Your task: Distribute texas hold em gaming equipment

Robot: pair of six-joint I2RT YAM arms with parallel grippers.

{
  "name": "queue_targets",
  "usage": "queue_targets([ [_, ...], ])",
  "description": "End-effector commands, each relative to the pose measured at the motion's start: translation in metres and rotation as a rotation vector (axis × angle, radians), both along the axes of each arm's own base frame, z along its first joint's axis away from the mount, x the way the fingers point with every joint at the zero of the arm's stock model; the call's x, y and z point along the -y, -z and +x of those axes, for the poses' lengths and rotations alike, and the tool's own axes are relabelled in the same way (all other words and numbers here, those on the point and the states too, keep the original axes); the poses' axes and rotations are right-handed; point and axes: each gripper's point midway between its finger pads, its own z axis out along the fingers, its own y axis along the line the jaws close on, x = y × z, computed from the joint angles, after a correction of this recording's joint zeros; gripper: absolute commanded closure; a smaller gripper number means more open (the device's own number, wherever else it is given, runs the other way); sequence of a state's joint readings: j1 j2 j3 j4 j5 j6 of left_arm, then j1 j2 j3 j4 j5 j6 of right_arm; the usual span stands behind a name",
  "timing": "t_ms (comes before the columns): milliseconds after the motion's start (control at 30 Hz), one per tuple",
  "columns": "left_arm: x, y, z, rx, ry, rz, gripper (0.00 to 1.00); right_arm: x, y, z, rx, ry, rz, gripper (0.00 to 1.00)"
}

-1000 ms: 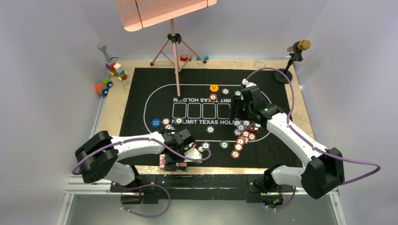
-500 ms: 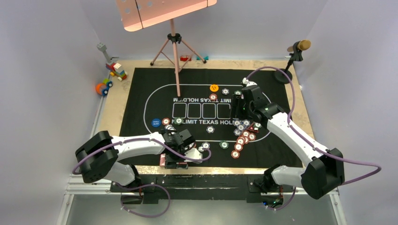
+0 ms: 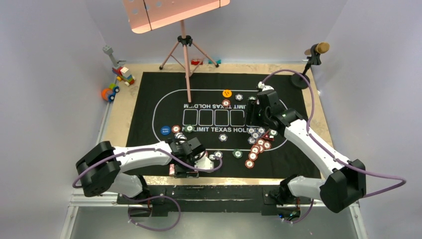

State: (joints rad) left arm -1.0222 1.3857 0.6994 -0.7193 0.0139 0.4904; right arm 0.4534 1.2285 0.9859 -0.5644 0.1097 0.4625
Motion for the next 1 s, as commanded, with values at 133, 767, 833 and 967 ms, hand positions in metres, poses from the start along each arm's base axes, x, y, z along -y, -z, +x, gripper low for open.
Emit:
queue_targets([
  [133, 0.013, -0.052, 0.002, 0.037, 0.017, -0.13, 1.0, -0.016, -0.038, 0.005, 0.082, -0.045, 0.088, 0.34],
  [767, 0.052, -0.175, 0.038, 0.083, -0.049, -0.355, 1.0, -0.112, -0.096, -0.051, 0.123, -0.47, 0.712, 0.25],
  [833, 0.056, -0.183, 0.044, 0.092, -0.062, -0.377, 1.0, -0.115, -0.102, -0.055, 0.131, -0.495, 0.745, 0.24],
  [967, 0.065, -0.195, 0.055, 0.095, -0.09, -0.403, 1.0, -0.121, -0.11, -0.059, 0.144, -0.537, 0.785, 0.22],
])
